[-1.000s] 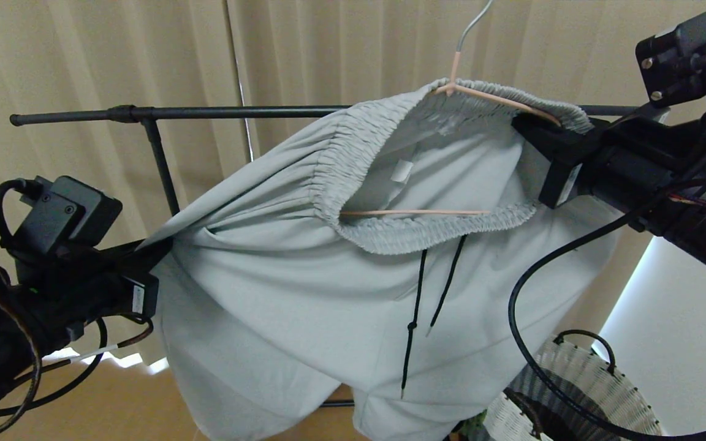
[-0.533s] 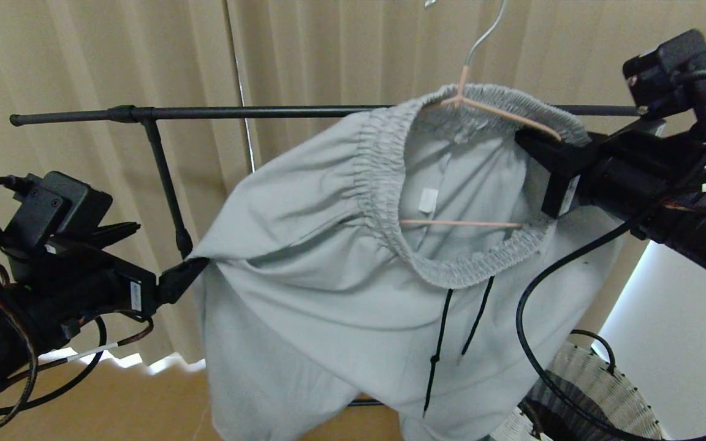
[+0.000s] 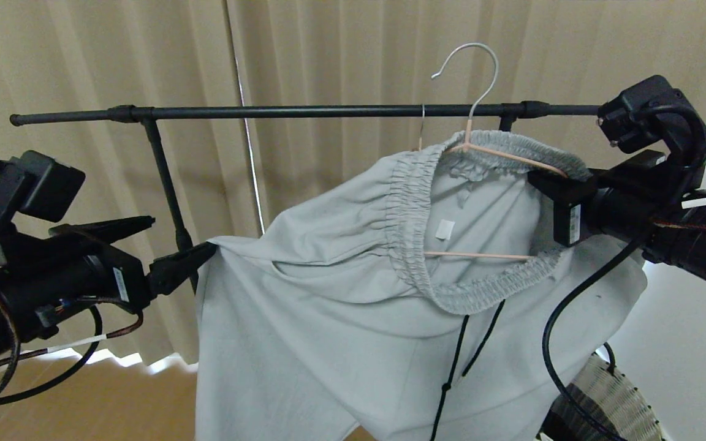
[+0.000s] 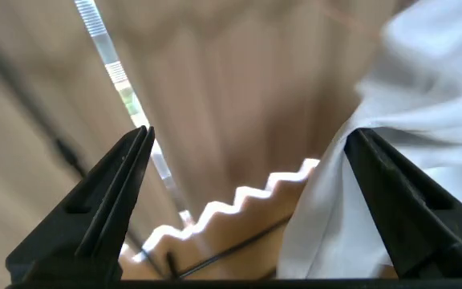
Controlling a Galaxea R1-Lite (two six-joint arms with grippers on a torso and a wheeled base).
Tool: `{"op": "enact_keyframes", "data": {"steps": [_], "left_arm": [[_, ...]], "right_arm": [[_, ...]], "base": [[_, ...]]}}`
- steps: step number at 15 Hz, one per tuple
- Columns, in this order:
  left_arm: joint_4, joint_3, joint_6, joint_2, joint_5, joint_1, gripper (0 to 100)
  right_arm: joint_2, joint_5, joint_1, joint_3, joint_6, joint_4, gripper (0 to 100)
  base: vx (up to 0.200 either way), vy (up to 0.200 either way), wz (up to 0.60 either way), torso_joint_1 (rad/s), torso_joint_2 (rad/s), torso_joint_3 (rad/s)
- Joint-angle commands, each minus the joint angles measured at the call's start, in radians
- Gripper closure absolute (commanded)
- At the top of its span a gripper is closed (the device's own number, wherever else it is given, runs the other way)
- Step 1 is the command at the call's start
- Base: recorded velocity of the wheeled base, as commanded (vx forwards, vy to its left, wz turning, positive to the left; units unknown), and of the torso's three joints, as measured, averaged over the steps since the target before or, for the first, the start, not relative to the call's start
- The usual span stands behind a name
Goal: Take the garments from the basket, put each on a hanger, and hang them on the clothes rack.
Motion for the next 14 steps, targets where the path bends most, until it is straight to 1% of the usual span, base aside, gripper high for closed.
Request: {"op": "enact_keyframes", "data": {"steps": [1,3,4,7,8,10,13,14], "left_arm": [[0.000,0.042,0.000,-0.008,-0.019,-0.003,0],[-0.006,0.119,-0.015,-0.022,-0.024,-0.005,0],[-0.022,0.142,-0.011,-0.020,-0.037,-0.005,0],[-0.138,0.159,-0.003,-0.016,-0.044,-0.006,0],[-0.173,0.194,0.000,-0.023,-0.044,-0.006,0],[-0.247,0.240,-0.002,-0.045,-0.042,-0.005,0],[-0.405,0.309,-0.002,-0.057,-0.042,-0.005,0],[-0.419,0.314,0.000,-0.056,-0.042,-0.005,0]], "right_arm": [[0.001,-0.001,-0.005,0.001,0.001,0.000,100],[0.002,-0.003,-0.024,0.000,0.000,0.001,100],[0.004,-0.004,-0.025,0.000,0.000,0.008,100],[-0.015,-0.041,-0.025,-0.005,0.000,0.072,100],[-0.025,-0.054,-0.025,-0.009,0.000,0.098,100],[-0.036,-0.072,-0.025,-0.003,0.001,0.109,100],[-0.044,-0.087,-0.028,-0.006,0.011,0.109,100],[-0.047,-0.089,-0.028,-0.003,0.021,0.109,100]], "base": [[0.000,0.000,0.00,0.000,0.00,0.000],[0.000,0.000,0.00,0.000,0.00,0.000],[0.000,0.000,0.00,0.000,0.00,0.000],[0.000,0.000,0.00,0.000,0.00,0.000],[0.000,0.000,0.00,0.000,0.00,0.000],[0.000,0.000,0.00,0.000,0.00,0.000],[0.000,0.000,0.00,0.000,0.00,0.000],[0.000,0.000,0.00,0.000,0.00,0.000]]}}
